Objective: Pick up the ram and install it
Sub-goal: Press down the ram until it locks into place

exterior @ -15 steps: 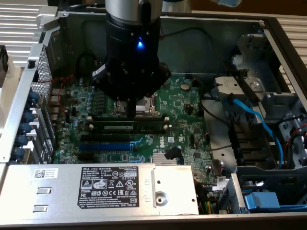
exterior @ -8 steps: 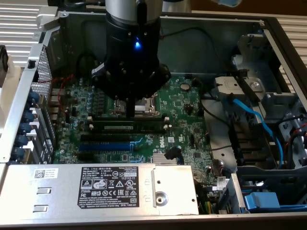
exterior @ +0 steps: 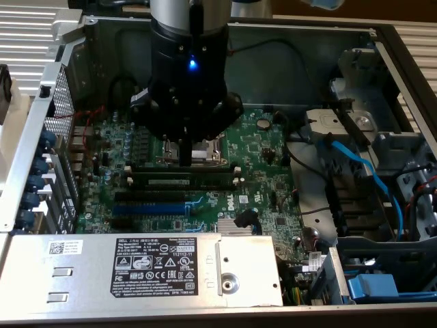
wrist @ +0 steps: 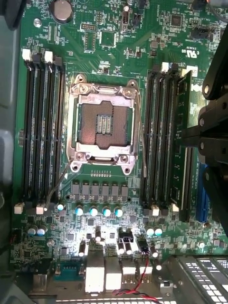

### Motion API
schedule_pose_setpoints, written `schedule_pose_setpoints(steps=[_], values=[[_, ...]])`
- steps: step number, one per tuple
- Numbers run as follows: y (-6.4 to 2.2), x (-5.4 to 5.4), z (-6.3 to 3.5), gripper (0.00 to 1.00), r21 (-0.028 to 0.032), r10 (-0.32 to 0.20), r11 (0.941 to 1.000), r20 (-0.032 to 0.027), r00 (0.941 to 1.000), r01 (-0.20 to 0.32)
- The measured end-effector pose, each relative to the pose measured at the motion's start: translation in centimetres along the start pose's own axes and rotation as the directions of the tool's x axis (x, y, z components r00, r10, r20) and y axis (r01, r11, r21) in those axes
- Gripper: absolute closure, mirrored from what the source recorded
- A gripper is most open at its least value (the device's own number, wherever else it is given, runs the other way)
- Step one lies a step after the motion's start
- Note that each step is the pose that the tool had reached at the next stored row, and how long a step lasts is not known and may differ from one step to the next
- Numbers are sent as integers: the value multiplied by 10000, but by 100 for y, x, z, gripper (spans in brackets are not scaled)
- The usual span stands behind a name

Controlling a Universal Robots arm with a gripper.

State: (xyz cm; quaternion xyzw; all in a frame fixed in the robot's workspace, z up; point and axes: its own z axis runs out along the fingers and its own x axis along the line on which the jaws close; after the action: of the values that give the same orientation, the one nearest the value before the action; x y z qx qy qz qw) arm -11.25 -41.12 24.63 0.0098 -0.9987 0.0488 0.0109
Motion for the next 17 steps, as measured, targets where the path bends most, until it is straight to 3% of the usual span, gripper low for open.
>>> schedule_pose_setpoints(steps=[17], values=[[0, 0, 0, 90, -185, 1370, 9904, -46, 9906, -1371]])
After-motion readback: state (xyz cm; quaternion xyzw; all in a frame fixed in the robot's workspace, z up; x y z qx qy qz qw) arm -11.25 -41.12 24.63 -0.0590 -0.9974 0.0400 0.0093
